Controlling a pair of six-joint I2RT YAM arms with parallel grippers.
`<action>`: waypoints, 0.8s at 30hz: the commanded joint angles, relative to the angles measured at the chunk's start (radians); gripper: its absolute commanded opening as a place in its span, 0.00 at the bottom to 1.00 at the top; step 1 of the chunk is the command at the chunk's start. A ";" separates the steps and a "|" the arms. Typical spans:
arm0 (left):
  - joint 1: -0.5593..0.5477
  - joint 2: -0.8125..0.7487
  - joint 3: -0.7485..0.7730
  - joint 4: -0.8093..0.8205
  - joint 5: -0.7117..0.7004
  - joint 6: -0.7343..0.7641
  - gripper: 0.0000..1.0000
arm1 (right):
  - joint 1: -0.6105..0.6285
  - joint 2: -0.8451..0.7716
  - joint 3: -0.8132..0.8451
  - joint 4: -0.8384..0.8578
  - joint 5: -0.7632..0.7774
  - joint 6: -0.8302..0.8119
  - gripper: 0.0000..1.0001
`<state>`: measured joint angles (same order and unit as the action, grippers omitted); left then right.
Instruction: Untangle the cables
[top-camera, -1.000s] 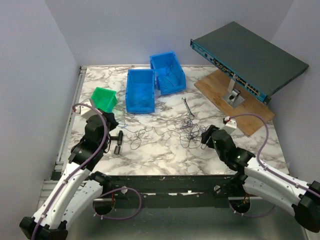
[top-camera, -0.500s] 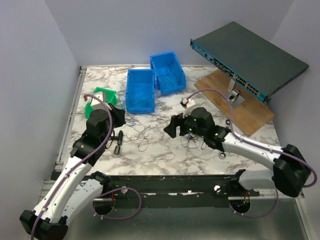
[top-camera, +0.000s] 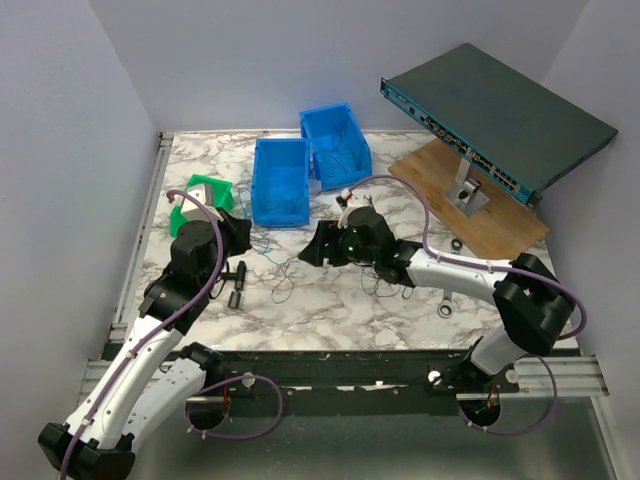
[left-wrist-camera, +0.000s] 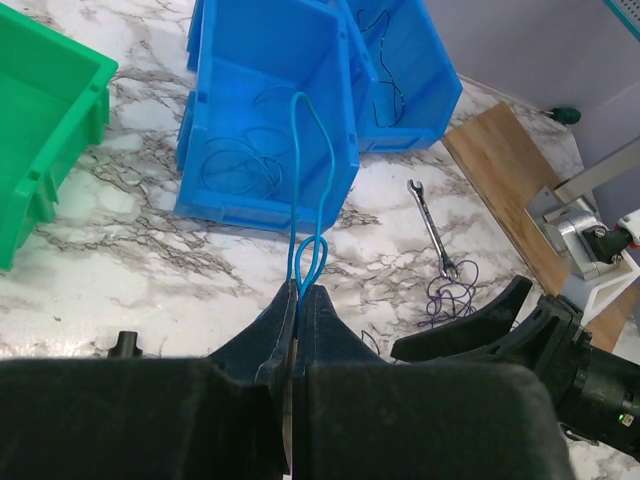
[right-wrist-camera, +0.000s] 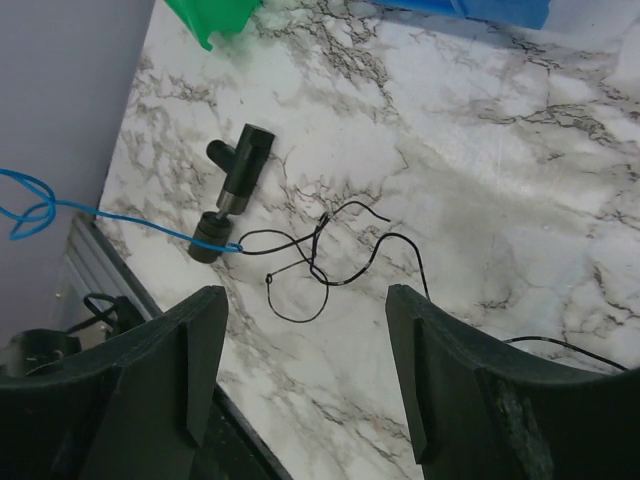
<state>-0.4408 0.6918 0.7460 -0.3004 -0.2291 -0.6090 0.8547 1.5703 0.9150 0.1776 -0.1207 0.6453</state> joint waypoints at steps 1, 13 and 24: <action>-0.004 -0.013 0.007 0.015 0.024 0.011 0.00 | 0.009 0.026 0.003 0.070 0.025 0.183 0.70; -0.004 -0.014 0.001 0.023 0.026 0.008 0.00 | 0.026 0.127 0.025 0.131 0.012 0.238 0.58; -0.004 -0.010 -0.013 0.027 -0.027 0.017 0.00 | 0.022 -0.044 -0.075 -0.067 0.427 0.207 0.01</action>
<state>-0.4408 0.6891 0.7456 -0.2958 -0.2260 -0.6083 0.8757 1.6356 0.9009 0.2317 0.0502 0.8707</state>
